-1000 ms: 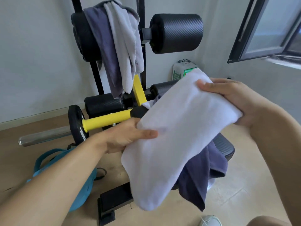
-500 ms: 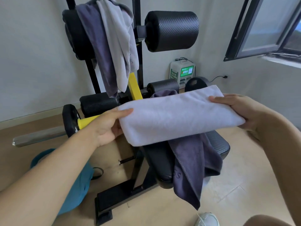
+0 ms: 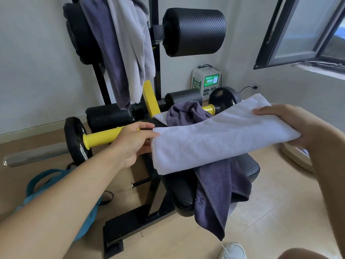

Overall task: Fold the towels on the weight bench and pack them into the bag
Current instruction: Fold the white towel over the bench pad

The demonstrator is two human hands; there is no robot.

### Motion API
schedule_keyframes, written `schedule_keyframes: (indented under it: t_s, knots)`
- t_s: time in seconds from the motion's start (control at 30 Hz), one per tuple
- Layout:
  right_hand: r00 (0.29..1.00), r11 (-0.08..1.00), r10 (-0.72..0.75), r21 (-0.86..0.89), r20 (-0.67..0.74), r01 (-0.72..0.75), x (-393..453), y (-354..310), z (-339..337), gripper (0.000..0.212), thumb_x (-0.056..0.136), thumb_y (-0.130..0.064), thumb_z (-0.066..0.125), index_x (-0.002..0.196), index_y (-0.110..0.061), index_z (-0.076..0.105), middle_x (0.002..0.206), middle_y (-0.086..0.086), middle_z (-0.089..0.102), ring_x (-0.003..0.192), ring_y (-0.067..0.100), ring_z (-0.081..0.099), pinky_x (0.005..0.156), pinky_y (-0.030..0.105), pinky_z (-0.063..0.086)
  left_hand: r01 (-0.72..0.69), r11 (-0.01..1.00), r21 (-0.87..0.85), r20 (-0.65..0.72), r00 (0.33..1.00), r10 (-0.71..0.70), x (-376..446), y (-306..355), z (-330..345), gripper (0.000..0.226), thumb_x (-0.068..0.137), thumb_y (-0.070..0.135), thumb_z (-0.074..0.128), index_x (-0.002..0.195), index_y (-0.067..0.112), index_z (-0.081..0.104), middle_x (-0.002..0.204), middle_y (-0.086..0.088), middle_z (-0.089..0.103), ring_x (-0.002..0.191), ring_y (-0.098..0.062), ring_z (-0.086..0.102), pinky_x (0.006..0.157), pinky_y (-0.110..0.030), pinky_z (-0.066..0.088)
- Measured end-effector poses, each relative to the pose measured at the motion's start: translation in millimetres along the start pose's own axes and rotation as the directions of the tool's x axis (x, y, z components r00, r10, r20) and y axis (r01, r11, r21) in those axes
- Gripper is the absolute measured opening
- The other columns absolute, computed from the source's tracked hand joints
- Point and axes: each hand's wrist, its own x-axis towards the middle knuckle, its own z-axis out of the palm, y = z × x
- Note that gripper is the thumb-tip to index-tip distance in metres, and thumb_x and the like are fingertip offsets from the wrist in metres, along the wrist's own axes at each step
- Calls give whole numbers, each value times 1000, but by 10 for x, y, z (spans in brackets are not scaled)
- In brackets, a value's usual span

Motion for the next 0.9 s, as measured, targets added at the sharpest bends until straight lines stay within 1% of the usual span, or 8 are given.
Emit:
schedule_keyframes:
  t_s: [0.1,0.23,0.37,0.5,0.6,0.67,0.77,0.9]
  knots:
    - [999,995,-7,-103,-37,3,-15,14,22,26,90,-18,72,114,-9,71,108,16,75,94,33,72,79,39,55,-190,898,397,-54,972,230,-16,-59,22,42,82,26,84,117,23,63,114,4,69,94,-10,66,73,-27,51]
    - [998,991,-1,-135,-67,-8,-69,-27,97,27,88,-22,75,111,-9,72,110,17,75,99,34,71,76,37,54,-669,527,525,258,715,650,-222,15,205,31,91,42,72,119,31,69,127,19,63,124,-3,51,109,-25,38]
    - [991,989,-124,-91,-45,119,-222,-226,212,17,89,-20,73,106,-18,74,101,9,76,81,24,71,70,32,54,-791,284,541,718,611,334,-448,-185,593,59,101,55,47,156,38,34,167,13,24,155,-6,8,125,-23,0]
    - [971,958,-227,-163,78,237,-420,-345,570,18,89,-12,70,75,-20,79,72,1,75,55,14,68,51,24,54,-772,152,617,759,635,143,-512,-427,736,74,102,62,36,162,40,-3,168,16,-17,153,-7,-23,126,-38,-8]
    - [947,913,-260,-273,188,304,-478,-286,963,8,87,-14,69,88,-9,75,74,7,65,63,20,59,60,30,47,-786,256,562,787,604,126,-504,-379,740,72,102,59,40,162,39,6,170,17,-6,155,-5,-16,127,-35,-4]
    - [930,865,-258,-366,261,343,-457,-204,1191,13,87,-18,67,76,-11,70,60,0,55,56,16,51,54,25,42,-727,499,471,775,611,159,-502,-269,666,50,103,43,53,150,28,42,156,11,43,146,1,30,119,-23,21]
    - [913,777,-306,-485,269,403,-420,-95,1395,28,87,-24,64,63,-13,55,54,-2,46,50,14,41,50,26,36,-476,796,376,483,833,270,-384,-124,405,23,97,3,56,89,12,76,82,11,72,73,5,59,72,-21,46]
    - [892,759,-314,-479,325,442,-412,31,1488,17,91,-19,60,77,-10,60,63,15,64,45,19,59,44,29,50,-131,950,283,32,991,128,-173,-37,61,36,90,0,41,82,12,74,87,-7,79,55,-13,67,46,-22,43]
